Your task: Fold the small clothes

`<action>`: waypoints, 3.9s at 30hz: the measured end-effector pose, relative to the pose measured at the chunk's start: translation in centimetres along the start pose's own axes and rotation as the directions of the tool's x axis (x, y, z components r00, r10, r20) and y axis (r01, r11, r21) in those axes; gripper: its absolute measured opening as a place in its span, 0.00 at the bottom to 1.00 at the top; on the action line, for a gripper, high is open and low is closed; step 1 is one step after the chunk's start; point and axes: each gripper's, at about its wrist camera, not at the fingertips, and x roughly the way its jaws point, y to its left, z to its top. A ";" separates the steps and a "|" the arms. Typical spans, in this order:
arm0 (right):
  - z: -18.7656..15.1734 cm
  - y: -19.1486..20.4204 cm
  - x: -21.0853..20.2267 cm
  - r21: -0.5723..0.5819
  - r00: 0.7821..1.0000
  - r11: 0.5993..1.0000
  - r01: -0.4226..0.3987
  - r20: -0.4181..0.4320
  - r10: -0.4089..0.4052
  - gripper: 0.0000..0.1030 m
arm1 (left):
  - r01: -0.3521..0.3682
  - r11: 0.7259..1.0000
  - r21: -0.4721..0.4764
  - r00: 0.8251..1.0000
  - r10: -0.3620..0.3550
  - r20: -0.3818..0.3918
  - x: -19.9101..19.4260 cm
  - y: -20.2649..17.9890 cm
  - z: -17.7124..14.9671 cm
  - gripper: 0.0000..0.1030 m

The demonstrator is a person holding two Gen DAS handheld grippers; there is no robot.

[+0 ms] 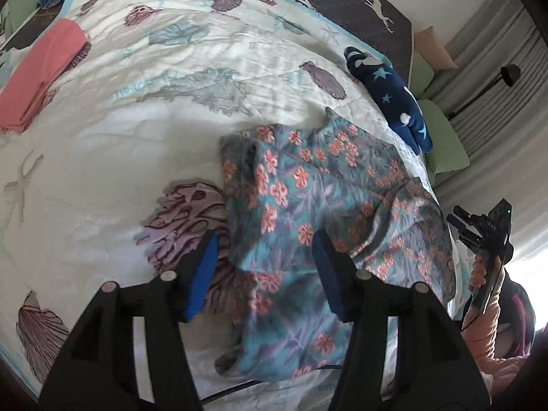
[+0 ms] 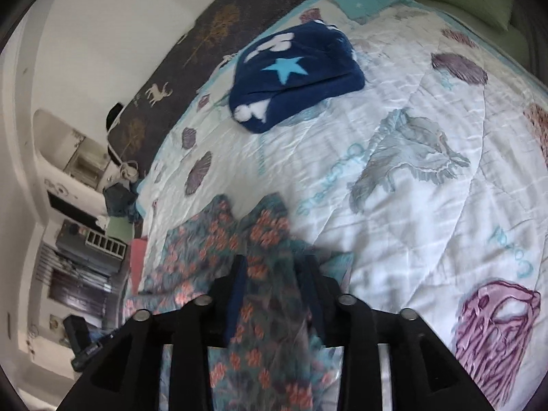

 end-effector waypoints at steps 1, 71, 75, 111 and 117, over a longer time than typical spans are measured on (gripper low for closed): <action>-0.2 0.5 -0.3 -0.027 1.000 0.999 0.022 0.007 -0.021 0.43 | 0.000 1.000 0.014 1.000 0.000 -0.003 0.1 -0.2 0.1 0.29; 5.5 -3.4 6.1 0.026 1.000 1.000 -0.005 0.010 0.005 0.38 | -0.030 0.987 0.160 0.980 -0.003 0.200 7.0 -2.5 12.5 0.04; 6.1 -3.0 6.6 0.031 1.000 0.999 -0.008 0.014 0.007 0.38 | -0.158 0.975 0.157 0.979 0.134 0.152 7.5 -1.2 13.0 0.06; -10.2 -2.1 -3.2 0.020 0.992 0.992 0.122 0.024 -0.123 0.22 | -0.161 0.986 0.050 0.983 0.156 0.099 -1.5 1.0 -6.8 0.04; -10.9 -1.9 -4.5 0.038 0.992 0.992 0.124 0.027 -0.125 0.30 | -0.213 0.971 0.111 0.973 0.200 0.114 -1.8 -0.3 -8.0 0.04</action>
